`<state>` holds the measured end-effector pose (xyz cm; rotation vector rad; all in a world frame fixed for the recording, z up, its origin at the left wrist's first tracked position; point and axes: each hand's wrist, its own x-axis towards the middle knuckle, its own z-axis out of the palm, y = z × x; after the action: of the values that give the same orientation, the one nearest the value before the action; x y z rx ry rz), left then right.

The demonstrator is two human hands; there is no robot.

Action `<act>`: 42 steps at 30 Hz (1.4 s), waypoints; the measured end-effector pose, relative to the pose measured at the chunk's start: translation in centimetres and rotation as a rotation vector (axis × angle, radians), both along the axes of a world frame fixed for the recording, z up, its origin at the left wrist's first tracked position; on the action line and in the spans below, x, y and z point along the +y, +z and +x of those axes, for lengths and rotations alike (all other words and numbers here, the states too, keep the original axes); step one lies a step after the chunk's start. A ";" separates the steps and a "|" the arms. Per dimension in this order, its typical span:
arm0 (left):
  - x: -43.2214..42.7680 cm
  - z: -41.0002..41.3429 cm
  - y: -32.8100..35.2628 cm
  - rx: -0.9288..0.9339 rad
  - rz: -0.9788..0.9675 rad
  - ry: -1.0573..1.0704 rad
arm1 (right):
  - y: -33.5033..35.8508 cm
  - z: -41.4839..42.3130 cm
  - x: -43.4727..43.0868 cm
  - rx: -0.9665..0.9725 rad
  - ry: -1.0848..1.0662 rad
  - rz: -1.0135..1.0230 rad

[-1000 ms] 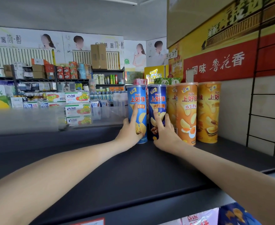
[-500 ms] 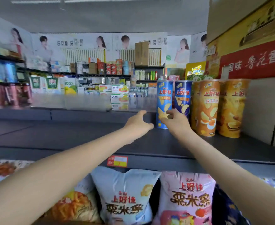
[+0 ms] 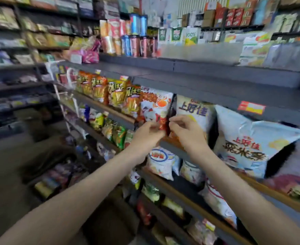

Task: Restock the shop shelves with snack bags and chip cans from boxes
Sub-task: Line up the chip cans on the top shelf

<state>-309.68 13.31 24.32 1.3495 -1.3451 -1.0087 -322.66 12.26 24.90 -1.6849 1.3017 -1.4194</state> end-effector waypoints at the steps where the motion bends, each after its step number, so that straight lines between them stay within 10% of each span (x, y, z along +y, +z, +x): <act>1: -0.1 2.7 -1.9 -0.026 0.058 0.035 | -1.6 2.1 -0.2 0.011 0.048 0.086; 20: 3.1 52.5 -23.1 0.231 0.649 0.659 | -23.5 49.0 -8.6 0.135 0.303 0.788; 42: -21.6 81.6 -43.6 0.229 0.883 0.759 | -41.6 75.5 -36.1 0.397 0.291 1.038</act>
<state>-228.05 -8.25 -19.25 2.0693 -0.0920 -1.1821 -247.12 -23.84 -16.71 -1.3245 1.5189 -0.1169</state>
